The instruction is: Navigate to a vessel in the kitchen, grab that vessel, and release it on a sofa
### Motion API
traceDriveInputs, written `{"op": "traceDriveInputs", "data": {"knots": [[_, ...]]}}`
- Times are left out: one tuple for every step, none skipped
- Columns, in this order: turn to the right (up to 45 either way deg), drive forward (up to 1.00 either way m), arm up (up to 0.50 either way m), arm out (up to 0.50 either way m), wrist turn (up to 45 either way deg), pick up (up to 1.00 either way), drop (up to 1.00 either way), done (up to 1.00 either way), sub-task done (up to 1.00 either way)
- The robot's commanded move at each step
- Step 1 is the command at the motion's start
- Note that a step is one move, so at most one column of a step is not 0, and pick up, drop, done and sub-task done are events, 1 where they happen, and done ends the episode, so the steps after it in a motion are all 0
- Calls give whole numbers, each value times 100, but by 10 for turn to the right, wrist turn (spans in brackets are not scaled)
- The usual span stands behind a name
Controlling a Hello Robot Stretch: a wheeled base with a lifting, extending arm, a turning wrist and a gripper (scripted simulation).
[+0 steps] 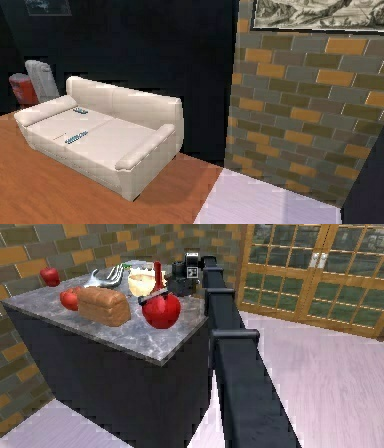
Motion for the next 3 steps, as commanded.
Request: {"op": "traceDriveInputs", "data": {"knots": [[0, 0, -10, 0, 0, 0, 0, 0, 0], [0, 0, 0, 0, 0, 100, 0, 0, 0], [0, 0, 10, 0, 0, 0, 0, 0, 0]]}}
